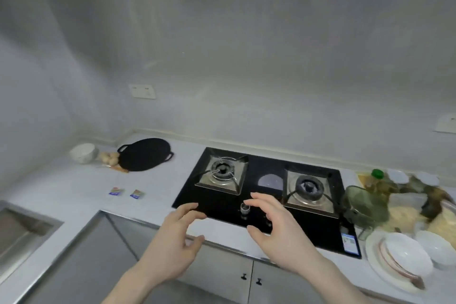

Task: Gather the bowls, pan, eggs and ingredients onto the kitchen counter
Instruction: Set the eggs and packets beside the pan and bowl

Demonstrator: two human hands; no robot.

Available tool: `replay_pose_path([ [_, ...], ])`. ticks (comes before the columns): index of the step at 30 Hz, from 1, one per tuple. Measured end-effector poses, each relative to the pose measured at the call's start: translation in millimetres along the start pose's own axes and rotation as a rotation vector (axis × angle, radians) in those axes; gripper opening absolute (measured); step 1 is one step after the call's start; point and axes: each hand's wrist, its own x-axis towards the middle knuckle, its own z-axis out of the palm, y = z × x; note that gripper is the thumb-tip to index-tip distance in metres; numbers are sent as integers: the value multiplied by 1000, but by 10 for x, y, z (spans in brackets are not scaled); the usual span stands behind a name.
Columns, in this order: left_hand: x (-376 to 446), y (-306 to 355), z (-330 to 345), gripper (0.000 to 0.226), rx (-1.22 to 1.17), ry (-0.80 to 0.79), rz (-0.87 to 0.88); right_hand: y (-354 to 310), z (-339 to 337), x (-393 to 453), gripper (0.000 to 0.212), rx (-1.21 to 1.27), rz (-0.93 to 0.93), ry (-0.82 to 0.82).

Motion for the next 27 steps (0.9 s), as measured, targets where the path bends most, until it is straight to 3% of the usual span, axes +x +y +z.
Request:
replay_pose_path([
  [6,-438,-881,-577,38,30,119,-218,-528,764,710,46,20,-150,-180],
  [15,-484,-1715,-1148,39,69,257,-381,-1017,1608,1725,45,41,-239,-330],
  [27,491,-2995,-1564,37,105,141,-517,-985,2510,3220,46,46,-119,-428],
])
